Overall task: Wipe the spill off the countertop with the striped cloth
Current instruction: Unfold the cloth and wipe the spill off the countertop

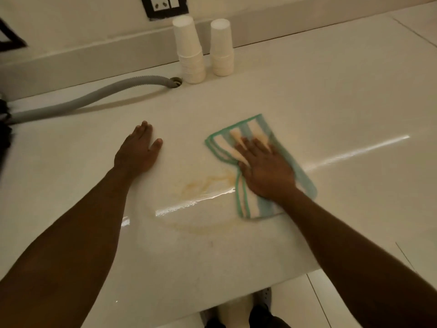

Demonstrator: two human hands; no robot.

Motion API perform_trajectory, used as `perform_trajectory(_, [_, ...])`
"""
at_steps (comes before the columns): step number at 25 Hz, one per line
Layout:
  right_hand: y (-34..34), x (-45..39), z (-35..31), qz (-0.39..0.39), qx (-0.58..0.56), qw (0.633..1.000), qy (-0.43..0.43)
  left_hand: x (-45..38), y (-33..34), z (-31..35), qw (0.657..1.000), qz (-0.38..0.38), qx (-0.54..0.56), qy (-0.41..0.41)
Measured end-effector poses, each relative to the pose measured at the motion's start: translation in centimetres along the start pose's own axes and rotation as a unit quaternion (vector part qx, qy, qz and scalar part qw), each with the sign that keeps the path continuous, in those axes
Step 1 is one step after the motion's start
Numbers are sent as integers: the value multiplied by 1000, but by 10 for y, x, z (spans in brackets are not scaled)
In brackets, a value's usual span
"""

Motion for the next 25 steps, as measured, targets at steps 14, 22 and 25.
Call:
perform_trajectory(14, [2,-30,-6,3,-17,999,29,30,3,-81,1000,26,2,-6])
perform_trajectory(22, [10,61,-75,-25,-14,987,-155,50,-5,-125,999,30,-7,-45])
perform_trajectory(25, [-1,27,-19,-1,-12,999,-30,60,-9,-154,997,32,-14,-68])
Point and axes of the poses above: each hand's wrist, its own x-axis away from the middle knuckle, its own y-axis out of the palm, z = x × y, the point moved 5 cm from there along -x, towards the middle knuckle, and after that the axes turned 11 degrees about -y, right-handed, at the moved point
